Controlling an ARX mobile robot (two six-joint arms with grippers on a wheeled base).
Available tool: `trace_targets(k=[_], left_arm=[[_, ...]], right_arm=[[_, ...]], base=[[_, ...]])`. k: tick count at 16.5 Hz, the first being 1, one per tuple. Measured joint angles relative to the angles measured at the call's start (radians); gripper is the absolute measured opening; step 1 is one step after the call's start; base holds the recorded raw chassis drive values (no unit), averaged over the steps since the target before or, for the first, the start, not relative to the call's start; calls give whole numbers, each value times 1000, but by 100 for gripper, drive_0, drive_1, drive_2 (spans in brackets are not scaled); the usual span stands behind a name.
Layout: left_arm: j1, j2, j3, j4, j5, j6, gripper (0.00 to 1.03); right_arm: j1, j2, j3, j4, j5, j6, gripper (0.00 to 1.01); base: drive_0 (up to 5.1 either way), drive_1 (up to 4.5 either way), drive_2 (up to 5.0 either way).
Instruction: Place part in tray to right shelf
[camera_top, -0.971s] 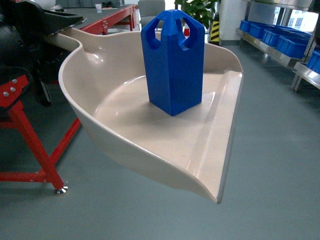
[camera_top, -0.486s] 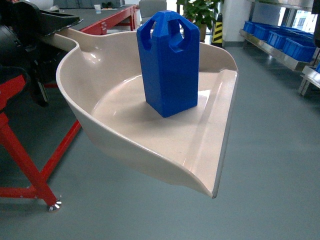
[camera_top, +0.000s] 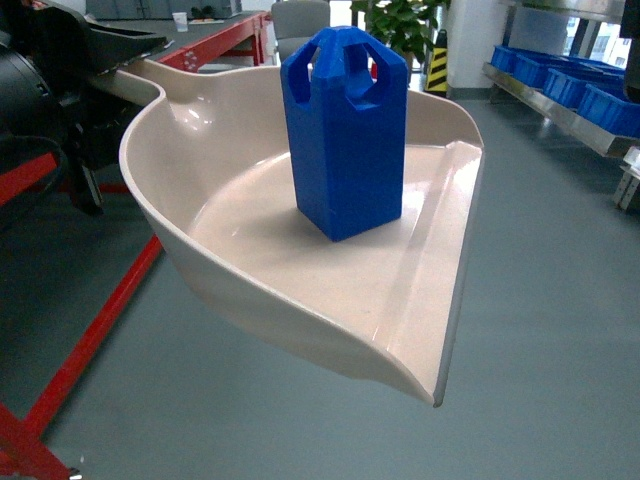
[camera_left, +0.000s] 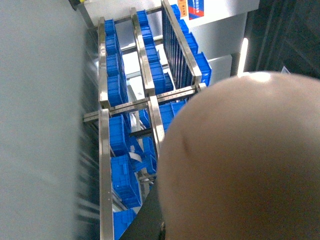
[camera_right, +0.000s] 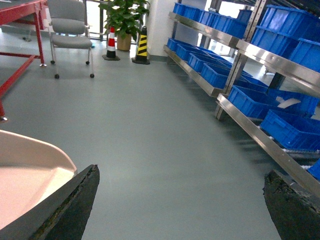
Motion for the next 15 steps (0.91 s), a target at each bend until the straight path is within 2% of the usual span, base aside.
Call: trace_targets(k=[15], left_arm=[[0, 0, 0, 5, -2, 0, 13]], right_arm=[[0, 1, 0, -2, 0, 0, 98]], base=[[5, 408, -398]])
